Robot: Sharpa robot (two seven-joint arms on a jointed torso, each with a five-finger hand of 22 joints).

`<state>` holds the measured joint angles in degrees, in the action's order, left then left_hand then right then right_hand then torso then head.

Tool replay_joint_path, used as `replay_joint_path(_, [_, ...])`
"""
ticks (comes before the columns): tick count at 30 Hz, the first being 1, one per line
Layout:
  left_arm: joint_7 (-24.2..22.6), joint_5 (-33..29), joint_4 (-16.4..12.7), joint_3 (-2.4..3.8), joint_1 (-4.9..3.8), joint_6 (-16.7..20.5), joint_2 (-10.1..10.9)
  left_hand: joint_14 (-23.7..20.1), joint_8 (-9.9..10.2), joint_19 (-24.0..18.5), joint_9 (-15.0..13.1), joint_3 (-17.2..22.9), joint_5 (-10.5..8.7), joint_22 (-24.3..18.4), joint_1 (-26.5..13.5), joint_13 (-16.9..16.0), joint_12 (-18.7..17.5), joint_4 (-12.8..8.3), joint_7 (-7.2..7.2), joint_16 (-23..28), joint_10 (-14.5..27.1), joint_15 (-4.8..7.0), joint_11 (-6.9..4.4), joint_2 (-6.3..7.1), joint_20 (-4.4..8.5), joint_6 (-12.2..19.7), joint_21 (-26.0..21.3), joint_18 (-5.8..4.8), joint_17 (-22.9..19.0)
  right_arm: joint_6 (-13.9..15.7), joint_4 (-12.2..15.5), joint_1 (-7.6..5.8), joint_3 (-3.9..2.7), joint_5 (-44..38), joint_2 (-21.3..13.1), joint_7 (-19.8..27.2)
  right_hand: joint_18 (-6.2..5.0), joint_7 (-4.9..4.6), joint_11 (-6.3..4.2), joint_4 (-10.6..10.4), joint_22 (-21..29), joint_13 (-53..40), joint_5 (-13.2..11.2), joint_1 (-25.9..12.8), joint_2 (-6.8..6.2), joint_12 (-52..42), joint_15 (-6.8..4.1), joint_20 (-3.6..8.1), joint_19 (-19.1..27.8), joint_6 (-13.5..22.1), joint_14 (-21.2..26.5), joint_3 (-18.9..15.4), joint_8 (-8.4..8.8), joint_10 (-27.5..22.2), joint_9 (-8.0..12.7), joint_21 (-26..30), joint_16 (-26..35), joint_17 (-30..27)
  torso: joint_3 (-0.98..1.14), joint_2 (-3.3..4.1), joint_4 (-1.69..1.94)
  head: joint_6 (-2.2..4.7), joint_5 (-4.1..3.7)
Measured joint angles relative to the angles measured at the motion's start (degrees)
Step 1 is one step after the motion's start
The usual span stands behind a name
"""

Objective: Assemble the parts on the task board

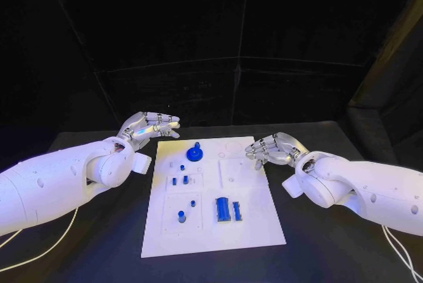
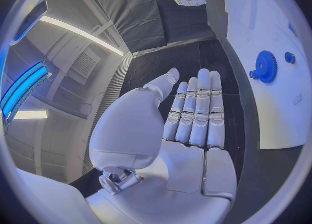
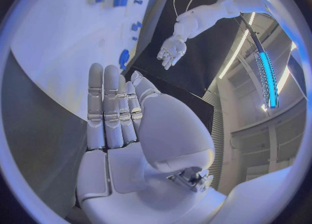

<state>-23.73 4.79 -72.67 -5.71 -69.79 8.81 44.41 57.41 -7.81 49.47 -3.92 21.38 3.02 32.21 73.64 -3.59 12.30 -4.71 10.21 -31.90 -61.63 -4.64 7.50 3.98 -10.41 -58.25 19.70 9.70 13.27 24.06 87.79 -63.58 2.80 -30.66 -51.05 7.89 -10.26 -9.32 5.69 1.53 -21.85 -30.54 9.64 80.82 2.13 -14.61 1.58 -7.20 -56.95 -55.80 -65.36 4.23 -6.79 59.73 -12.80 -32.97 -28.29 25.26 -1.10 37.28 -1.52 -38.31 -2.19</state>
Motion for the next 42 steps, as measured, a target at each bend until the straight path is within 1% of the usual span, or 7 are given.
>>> replay_joint_path(6, [-2.0, -3.3, 3.4, 0.02, 0.11, 1.1, -2.2, -1.7, 1.8, -6.7, 0.2, -0.4, 0.02, -8.0, 0.0, 0.0, -4.4, 1.0, 0.83, 12.4, 0.6, -2.77, 1.01, 0.00, -3.70, 0.8, -9.9, 0.01, -5.2, -1.6, -13.4, -0.57, -0.03, 9.8, 8.1, 9.3, 0.01, -0.74, 2.43, 1.1, 8.6, 14.5, -1.2, -2.1, -2.10, 7.6, 3.82, -4.45, 3.0, -0.3, 4.5, 2.8, 2.88, 1.1, 3.1, 13.0, 14.9, -10.8, -0.31, -1.31, 0.27, 2.82, -0.42])
replay_joint_path(12, [-3.3, -5.6, 7.7, 0.03, 0.45, 2.2, -5.8, -1.3, 2.8, -7.2, 0.2, -1.1, 0.02, -10.9, 0.0, 0.0, -6.4, 1.3, 0.83, 16.9, 0.5, -3.19, 1.15, 0.00, -4.70, 0.8, -12.1, 0.01, -7.1, -3.8, -23.7, -0.62, -0.29, 15.7, 14.2, 14.0, 0.01, -0.95, 1.68, 2.7, 12.6, 23.1, -1.3, -3.7, -1.43, 9.6, 2.85, -3.34, -4.4, -1.3, -3.3, 5.3, 3.02, 5.1, 5.8, 17.2, 19.2, -16.6, -0.37, -2.24, 0.62, 5.16, -0.19])
replay_joint_path(16, [-3.8, -6.6, 9.8, 0.03, 0.76, 2.8, -7.5, -1.0, 3.1, -6.4, 0.2, -1.6, -0.04, -11.8, 0.1, 0.1, -7.1, 1.6, 0.68, 18.3, 0.5, -3.44, 1.39, -0.36, -4.60, 1.1, -12.3, 0.00, -7.6, -5.3, -27.6, -0.66, -0.37, 18.3, 16.6, 15.7, 0.01, -0.95, 1.57, 3.6, 14.6, 26.4, -1.3, -5.5, -1.87, 10.5, 2.75, -3.21, -5.8, -1.7, -4.6, 6.4, 3.03, 6.2, 7.1, 19.7, 21.9, -19.3, -0.32, -2.66, 0.85, 5.72, 0.02])
replay_joint_path(26, [-3.6, -6.6, 5.9, 0.82, 2.16, 4.5, -6.2, -18.5, 6.7, -19.7, 3.1, -7.9, -2.32, -18.3, -22.8, 2.8, -11.1, 4.0, -2.74, 22.6, 19.6, -0.79, -1.36, -3.21, 0.04, 18.9, -15.6, -1.51, -11.8, -3.7, -22.6, 0.22, -0.65, 18.7, 14.5, 15.5, 2.29, 2.14, -1.45, -0.3, 18.1, 29.6, -4.0, -28.9, -2.08, 13.5, -0.59, -0.02, 13.5, 15.9, 16.9, 3.1, 5.71, -14.0, 11.2, 23.9, 25.9, -23.6, 0.18, -3.87, 1.05, 4.78, 1.04])
replay_joint_path(32, [-3.7, -6.4, -1.6, 2.56, 4.54, 10.2, -4.0, -27.3, 7.1, -26.4, 3.6, -10.9, -2.58, -21.4, -34.3, 3.3, -11.6, 4.5, -4.44, 24.7, 29.1, 2.51, -4.10, -3.72, 2.39, 27.8, -18.2, -3.08, -12.8, 1.1, -13.3, 1.31, -1.57, 20.8, 11.5, 16.4, 3.18, 3.76, -4.16, -1.2, 20.5, 30.2, -7.2, -40.5, -2.12, 14.0, -1.21, 1.59, 23.2, 24.8, 27.8, 1.7, 6.35, -24.2, 12.3, 26.0, 27.2, -24.7, 0.84, -5.44, 1.39, 4.03, 2.05])
replay_joint_path(38, [-4.0, -6.1, -10.2, 4.23, 7.53, 18.9, -1.7, -33.8, 7.4, -31.4, 3.8, -13.2, -2.58, -23.7, -42.8, 3.4, -11.9, 4.6, -7.48, 26.3, 36.1, 3.83, -6.21, -3.89, 4.11, 34.4, -18.9, -4.14, -13.1, 8.2, -4.1, 2.70, -2.23, 24.3, 8.4, 17.9, 4.07, 6.82, -5.12, -1.4, 21.4, 30.4, -8.6, -49.1, -2.11, 14.2, -1.42, 4.69, 30.4, 31.4, 35.8, -1.3, 6.35, -31.8, 12.5, 27.5, 27.8, -25.0, 1.05, -5.96, 1.49, 3.93, 2.18])
replay_joint_path(42, [-4.2, -5.9, -14.2, 5.08, 8.79, 24.7, -0.5, -37.5, 7.4, -34.3, 3.8, -14.5, -2.80, -25.1, -47.6, 3.5, -11.9, 4.7, -8.86, 28.6, 40.1, 4.24, -6.88, -3.94, 5.60, 38.1, -19.2, -6.62, -13.1, 12.7, -0.1, 3.22, -2.58, 26.6, 7.0, 19.0, 5.96, 8.03, -5.38, -1.5, 21.6, 30.4, -8.9, -53.9, -2.12, 14.2, -1.53, 5.90, 34.5, 35.1, 40.2, -2.7, 6.35, -36.1, 12.7, 29.7, 27.8, -25.1, 1.08, -6.04, 1.51, 3.92, 2.18])
